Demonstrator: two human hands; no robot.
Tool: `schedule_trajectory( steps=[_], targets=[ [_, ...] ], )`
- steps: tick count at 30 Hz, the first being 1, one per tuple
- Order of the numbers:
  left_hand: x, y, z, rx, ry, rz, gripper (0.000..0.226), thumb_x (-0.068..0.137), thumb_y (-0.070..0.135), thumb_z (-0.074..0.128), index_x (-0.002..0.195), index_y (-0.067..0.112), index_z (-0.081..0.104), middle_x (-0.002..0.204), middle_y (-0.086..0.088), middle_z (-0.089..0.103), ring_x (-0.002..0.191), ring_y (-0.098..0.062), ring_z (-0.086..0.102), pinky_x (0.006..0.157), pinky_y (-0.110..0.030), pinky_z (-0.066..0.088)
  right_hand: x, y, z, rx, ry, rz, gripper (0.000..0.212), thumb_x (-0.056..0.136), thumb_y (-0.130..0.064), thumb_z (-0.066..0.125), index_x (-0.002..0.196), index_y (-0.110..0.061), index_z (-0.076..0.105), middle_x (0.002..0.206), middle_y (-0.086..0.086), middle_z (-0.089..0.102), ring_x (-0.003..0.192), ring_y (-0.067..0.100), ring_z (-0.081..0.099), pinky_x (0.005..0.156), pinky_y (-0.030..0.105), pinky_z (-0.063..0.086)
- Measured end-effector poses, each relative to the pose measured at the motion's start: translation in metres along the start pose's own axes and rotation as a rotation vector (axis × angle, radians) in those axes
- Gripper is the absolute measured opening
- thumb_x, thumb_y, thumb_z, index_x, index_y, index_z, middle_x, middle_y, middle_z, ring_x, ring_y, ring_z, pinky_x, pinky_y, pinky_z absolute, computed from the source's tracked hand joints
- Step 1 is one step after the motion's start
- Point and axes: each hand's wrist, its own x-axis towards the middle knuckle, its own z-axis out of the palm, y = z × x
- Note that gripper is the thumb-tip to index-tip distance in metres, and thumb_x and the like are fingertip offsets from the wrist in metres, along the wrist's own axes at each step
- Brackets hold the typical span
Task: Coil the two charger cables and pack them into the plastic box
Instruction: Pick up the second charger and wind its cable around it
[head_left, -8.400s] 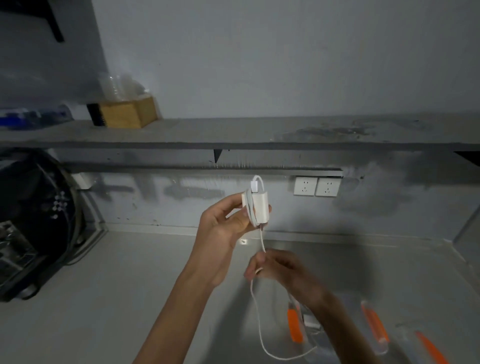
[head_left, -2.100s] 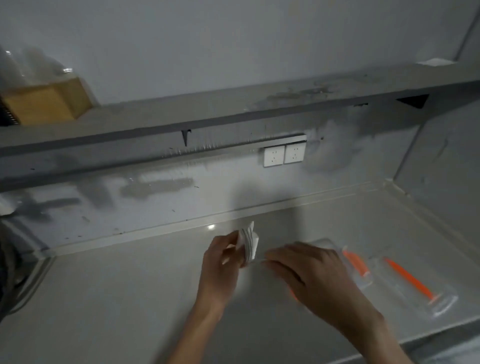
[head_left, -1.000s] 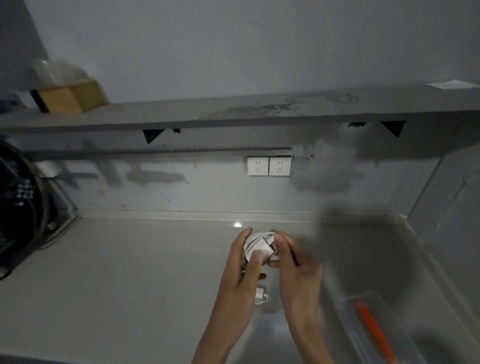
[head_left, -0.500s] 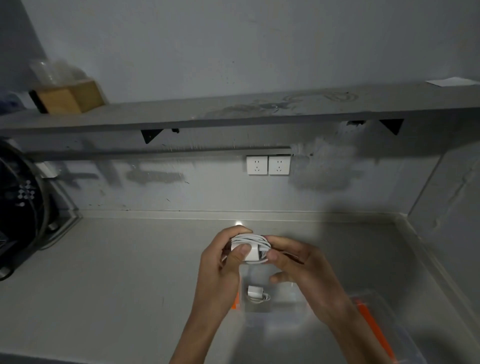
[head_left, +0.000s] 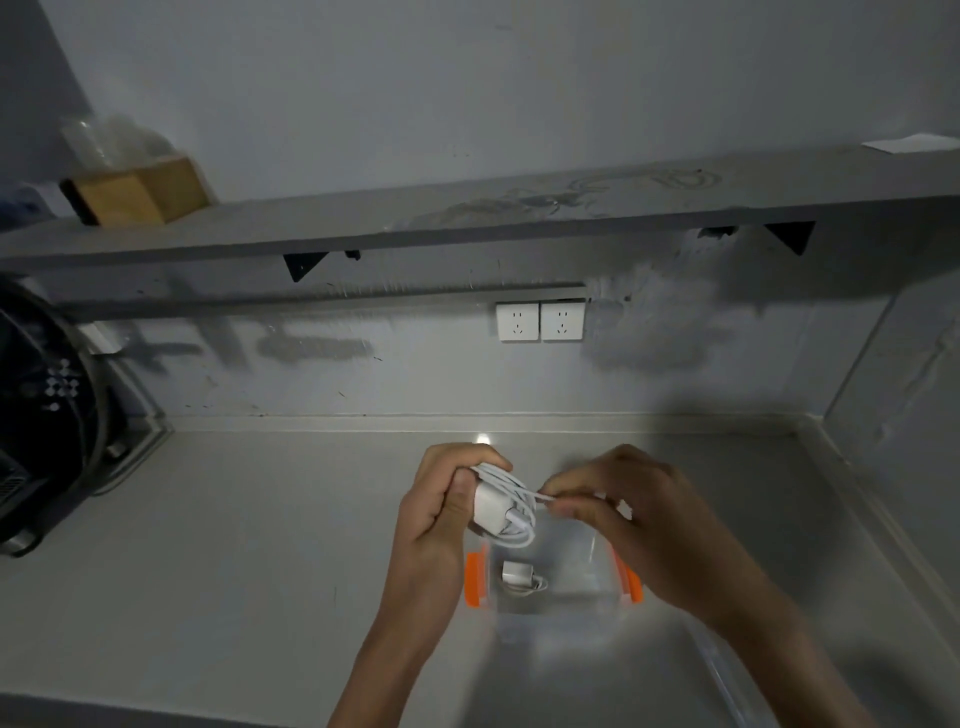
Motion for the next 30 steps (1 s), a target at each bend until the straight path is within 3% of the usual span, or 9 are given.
schedule_trajectory(
  steps=[5, 7, 10, 15, 19, 22, 24, 28, 30],
  targets=[
    [0.002, -0.004, 0.008, -0.201, 0.105, -0.232, 0.029, 0.095, 0.018, 0.043, 0.077, 0.016, 0.067, 0.072, 0.005, 0.065, 0.066, -0.008, 0.060, 0.062, -0.020, 0.046, 0.000, -0.004, 0.014, 0.064, -0.192, 0.052, 0.013, 0.088, -0.021, 0.067, 0.087, -0.030, 0.058, 0.083, -0.022, 0.062, 0.079, -0.003, 0.061, 0.071, 0.014, 0.046],
    [0.005, -0.004, 0.009, -0.235, 0.185, -0.297, 0.029, 0.092, 0.017, 0.044, 0.068, 0.016, 0.061, 0.063, 0.007, 0.058, 0.058, -0.006, 0.052, 0.057, -0.024, 0.041, -0.002, -0.008, 0.022, 0.080, -0.118, 0.044, 0.014, 0.089, -0.019, 0.068, 0.083, -0.029, 0.061, 0.087, -0.014, 0.059, 0.078, 0.005, 0.063, 0.070, 0.023, 0.052],
    [0.005, -0.005, 0.010, -0.216, 0.239, -0.334, 0.031, 0.096, 0.009, 0.041, 0.068, 0.010, 0.055, 0.058, 0.001, 0.047, 0.053, -0.013, 0.041, 0.052, -0.027, 0.033, 0.002, -0.011, 0.020, 0.245, 0.054, 0.139, 0.017, 0.084, -0.013, 0.073, 0.075, -0.026, 0.068, 0.080, -0.006, 0.067, 0.067, 0.006, 0.069, 0.060, 0.011, 0.051],
    [0.003, -0.002, 0.017, -0.120, 0.220, -0.332, 0.030, 0.101, 0.009, 0.039, 0.079, -0.007, 0.051, 0.062, -0.006, 0.047, 0.056, -0.017, 0.042, 0.052, -0.027, 0.034, 0.016, -0.009, 0.019, 0.943, 0.027, 0.453, 0.012, 0.083, 0.000, 0.071, 0.080, -0.010, 0.077, 0.072, 0.008, 0.076, 0.065, 0.013, 0.073, 0.059, 0.018, 0.056],
    [0.005, 0.002, 0.021, -0.088, 0.183, -0.295, 0.032, 0.103, 0.005, 0.037, 0.075, -0.002, 0.050, 0.063, -0.005, 0.050, 0.053, -0.006, 0.046, 0.056, -0.011, 0.042, 0.015, 0.004, 0.036, 1.082, -0.076, 0.635, 0.008, 0.084, -0.016, 0.073, 0.087, -0.019, 0.079, 0.080, -0.001, 0.074, 0.068, 0.006, 0.070, 0.055, 0.014, 0.051],
    [0.004, -0.001, 0.021, -0.007, 0.133, -0.279, 0.031, 0.104, 0.007, 0.037, 0.074, 0.006, 0.049, 0.072, -0.010, 0.051, 0.061, -0.005, 0.051, 0.065, -0.013, 0.043, 0.016, 0.014, 0.045, 1.130, -0.102, 0.694, 0.020, 0.071, -0.028, 0.081, 0.089, -0.019, 0.079, 0.077, -0.003, 0.071, 0.064, 0.004, 0.065, 0.050, 0.013, 0.046],
    [0.004, -0.006, 0.022, 0.068, 0.100, -0.281, 0.033, 0.104, 0.011, 0.037, 0.075, 0.013, 0.050, 0.081, -0.016, 0.055, 0.071, -0.012, 0.054, 0.072, -0.022, 0.044, 0.018, 0.019, 0.049, 1.161, -0.152, 0.735, 0.026, 0.064, -0.033, 0.081, 0.087, -0.020, 0.079, 0.073, -0.004, 0.066, 0.061, 0.003, 0.059, 0.046, 0.011, 0.041],
    [0.007, -0.013, 0.021, 0.164, 0.087, -0.259, 0.034, 0.104, 0.015, 0.036, 0.076, 0.024, 0.052, 0.086, -0.004, 0.054, 0.075, -0.008, 0.053, 0.075, -0.020, 0.044, 0.021, 0.027, 0.055, 1.236, -0.235, 0.801, 0.005, 0.080, -0.022, 0.075, 0.079, -0.020, 0.080, 0.069, -0.008, 0.067, 0.058, 0.000, 0.058, 0.041, 0.010, 0.037],
    [0.009, -0.015, 0.022, 0.157, 0.046, -0.277, 0.033, 0.104, 0.014, 0.037, 0.077, 0.024, 0.052, 0.089, -0.007, 0.055, 0.079, -0.011, 0.055, 0.079, -0.024, 0.045, 0.021, 0.029, 0.061, 1.334, -0.245, 0.883, 0.019, 0.087, -0.015, 0.067, 0.073, -0.019, 0.080, 0.067, -0.008, 0.069, 0.054, -0.001, 0.062, 0.038, 0.010, 0.039]
  ],
)
